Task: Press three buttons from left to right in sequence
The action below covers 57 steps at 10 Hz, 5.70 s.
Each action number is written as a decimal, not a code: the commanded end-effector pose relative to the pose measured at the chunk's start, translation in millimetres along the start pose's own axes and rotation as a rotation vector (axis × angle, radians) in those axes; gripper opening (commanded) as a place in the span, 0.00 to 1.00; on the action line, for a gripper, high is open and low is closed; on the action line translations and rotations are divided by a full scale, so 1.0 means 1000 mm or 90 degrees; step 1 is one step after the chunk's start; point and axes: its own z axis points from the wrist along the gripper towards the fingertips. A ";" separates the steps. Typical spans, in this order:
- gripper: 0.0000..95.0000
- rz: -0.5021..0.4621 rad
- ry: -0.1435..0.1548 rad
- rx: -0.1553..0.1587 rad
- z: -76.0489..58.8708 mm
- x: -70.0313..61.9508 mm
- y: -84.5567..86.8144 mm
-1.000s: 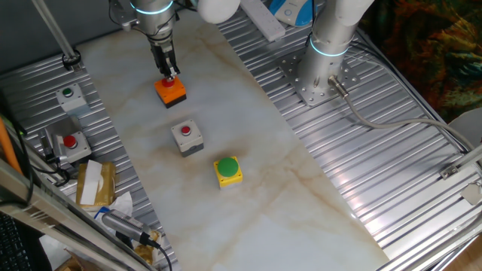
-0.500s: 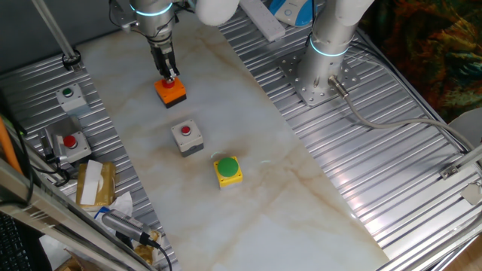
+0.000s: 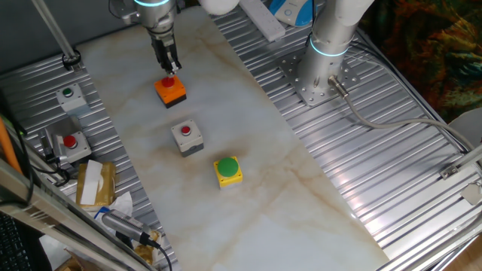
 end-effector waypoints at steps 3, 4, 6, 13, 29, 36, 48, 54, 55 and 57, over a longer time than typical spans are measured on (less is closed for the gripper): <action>0.00 0.005 -0.003 -0.015 -0.006 -0.010 0.018; 0.00 0.014 -0.002 -0.015 -0.008 -0.013 0.026; 0.00 0.017 0.000 -0.012 -0.007 -0.016 0.034; 0.00 0.028 0.001 -0.011 -0.004 -0.043 0.067; 0.20 0.052 0.004 -0.033 -0.008 -0.044 0.154; 0.20 0.058 -0.004 -0.037 0.002 -0.036 0.165; 0.20 0.062 -0.005 -0.045 0.007 -0.037 0.167; 0.20 0.065 -0.009 -0.046 0.016 -0.039 0.175; 0.20 0.062 -0.002 -0.045 0.016 -0.039 0.175; 0.20 0.052 0.041 -0.019 0.007 -0.037 0.176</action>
